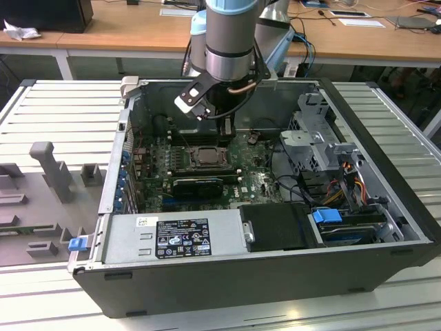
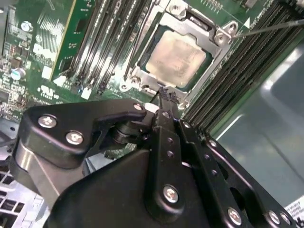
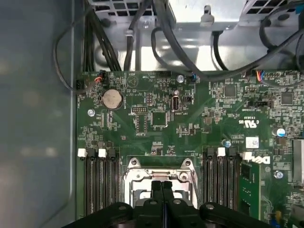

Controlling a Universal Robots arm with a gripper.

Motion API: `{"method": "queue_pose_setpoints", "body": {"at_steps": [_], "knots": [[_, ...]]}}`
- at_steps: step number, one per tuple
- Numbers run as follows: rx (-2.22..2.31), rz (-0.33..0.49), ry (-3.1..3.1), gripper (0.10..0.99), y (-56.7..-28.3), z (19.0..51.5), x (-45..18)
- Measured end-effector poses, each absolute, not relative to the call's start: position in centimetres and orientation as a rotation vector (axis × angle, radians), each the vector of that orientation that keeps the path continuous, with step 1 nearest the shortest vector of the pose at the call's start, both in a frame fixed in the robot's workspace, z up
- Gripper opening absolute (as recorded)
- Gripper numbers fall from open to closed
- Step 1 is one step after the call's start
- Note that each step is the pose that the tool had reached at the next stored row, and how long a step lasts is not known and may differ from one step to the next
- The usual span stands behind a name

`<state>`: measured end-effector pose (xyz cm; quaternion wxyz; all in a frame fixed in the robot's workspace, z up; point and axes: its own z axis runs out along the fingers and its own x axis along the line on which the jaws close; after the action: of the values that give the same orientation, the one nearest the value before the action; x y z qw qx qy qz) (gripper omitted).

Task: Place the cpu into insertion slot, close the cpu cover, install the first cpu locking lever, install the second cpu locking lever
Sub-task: 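Close the cpu cover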

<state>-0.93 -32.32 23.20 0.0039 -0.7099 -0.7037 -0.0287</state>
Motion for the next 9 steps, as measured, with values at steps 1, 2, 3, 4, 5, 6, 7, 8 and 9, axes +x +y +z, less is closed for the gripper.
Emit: {"method": "queue_pose_setpoints", "body": {"at_steps": [1,2,3,4,5,6,7,8,9], "knots": [[-2.224,-0.091,-2.205,0.106,-32.3,23.0,-1.1],[-2.224,-0.091,-2.205,0.106,-32.3,23.0,-1.4],[-2.224,-0.092,-2.204,0.106,-32.3,23.0,-1.7],[-2.224,-0.092,-2.204,0.106,-32.3,23.0,-2.1],[-2.224,-0.092,-2.204,0.106,-32.3,23.0,-2.3],[-2.224,-0.092,-2.204,0.106,-32.3,23.0,-2.5],[-2.224,-0.091,-2.204,0.106,-32.3,23.0,-2.8],[-2.224,-0.092,-2.204,0.106,-32.3,22.9,-3.2],[-2.224,-0.091,-2.204,0.106,-32.3,22.9,-3.6]]}}
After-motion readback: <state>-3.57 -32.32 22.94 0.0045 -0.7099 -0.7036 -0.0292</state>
